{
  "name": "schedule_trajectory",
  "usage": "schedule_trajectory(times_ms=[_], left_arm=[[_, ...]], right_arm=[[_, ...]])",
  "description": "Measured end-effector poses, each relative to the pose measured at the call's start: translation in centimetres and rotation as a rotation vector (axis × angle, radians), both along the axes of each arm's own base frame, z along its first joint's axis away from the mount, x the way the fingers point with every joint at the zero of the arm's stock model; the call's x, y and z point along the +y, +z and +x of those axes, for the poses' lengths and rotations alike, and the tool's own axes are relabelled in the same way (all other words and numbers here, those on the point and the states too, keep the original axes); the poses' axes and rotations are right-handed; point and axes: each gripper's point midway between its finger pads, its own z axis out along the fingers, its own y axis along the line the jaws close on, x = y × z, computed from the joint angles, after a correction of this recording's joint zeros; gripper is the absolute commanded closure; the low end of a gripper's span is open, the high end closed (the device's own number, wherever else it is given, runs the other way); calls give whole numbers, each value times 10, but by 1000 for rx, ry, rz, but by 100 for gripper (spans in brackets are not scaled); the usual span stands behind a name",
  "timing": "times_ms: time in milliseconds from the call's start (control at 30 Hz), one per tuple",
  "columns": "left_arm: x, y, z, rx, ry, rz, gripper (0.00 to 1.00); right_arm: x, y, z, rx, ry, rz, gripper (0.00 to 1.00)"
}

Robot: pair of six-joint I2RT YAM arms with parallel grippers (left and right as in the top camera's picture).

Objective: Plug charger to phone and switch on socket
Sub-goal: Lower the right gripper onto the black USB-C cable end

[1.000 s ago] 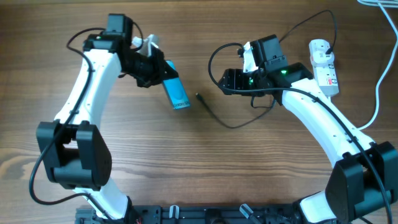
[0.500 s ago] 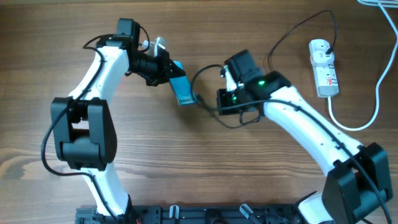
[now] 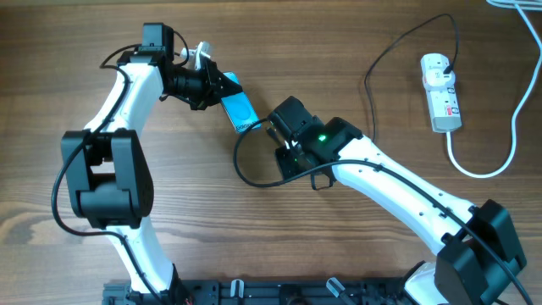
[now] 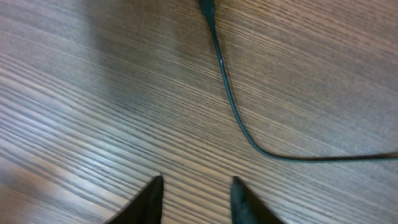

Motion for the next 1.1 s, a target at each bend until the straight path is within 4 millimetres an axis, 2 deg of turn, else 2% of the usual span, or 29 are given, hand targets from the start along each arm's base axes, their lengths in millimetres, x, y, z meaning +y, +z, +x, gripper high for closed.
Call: schedule_trajectory(times_ms=[133,167,233,267,400,500,600,700,767,933,1000,1100], left_arm=[[1,-15,2,30,5,0,96],[2,-17,4,27,8,0,96],[9,-21,10,16,26,-1,96],[14,-21,12,12,36,-1,96],[36,-13,23,-29,75,-46,96],[47,-1,25,-75,73,-115,96],[47,14,24,-136,33,-203,96],[41,38,21,-215,-21,-335,96],[38,47,18,-228,-37,-386,96],[36,56,16,-244,-55,-439,96],[36,57,15,-244,-56,-446,96],[36,58,15,-245,-57,-448,96]], right_arm=[[0,1,4,-43,116,-30,59],[4,3,9,-68,136,-19,52],[18,7,16,-102,204,35,32],[24,8,16,-105,247,66,28],[27,3,26,-101,307,115,27],[22,-10,46,-115,314,118,26],[25,-19,56,-134,365,132,30],[31,-25,60,-147,404,147,38],[34,-30,63,-149,412,149,45],[35,-51,63,-115,419,134,55],[35,-68,64,-93,417,122,57],[34,-90,64,-59,416,103,64]])
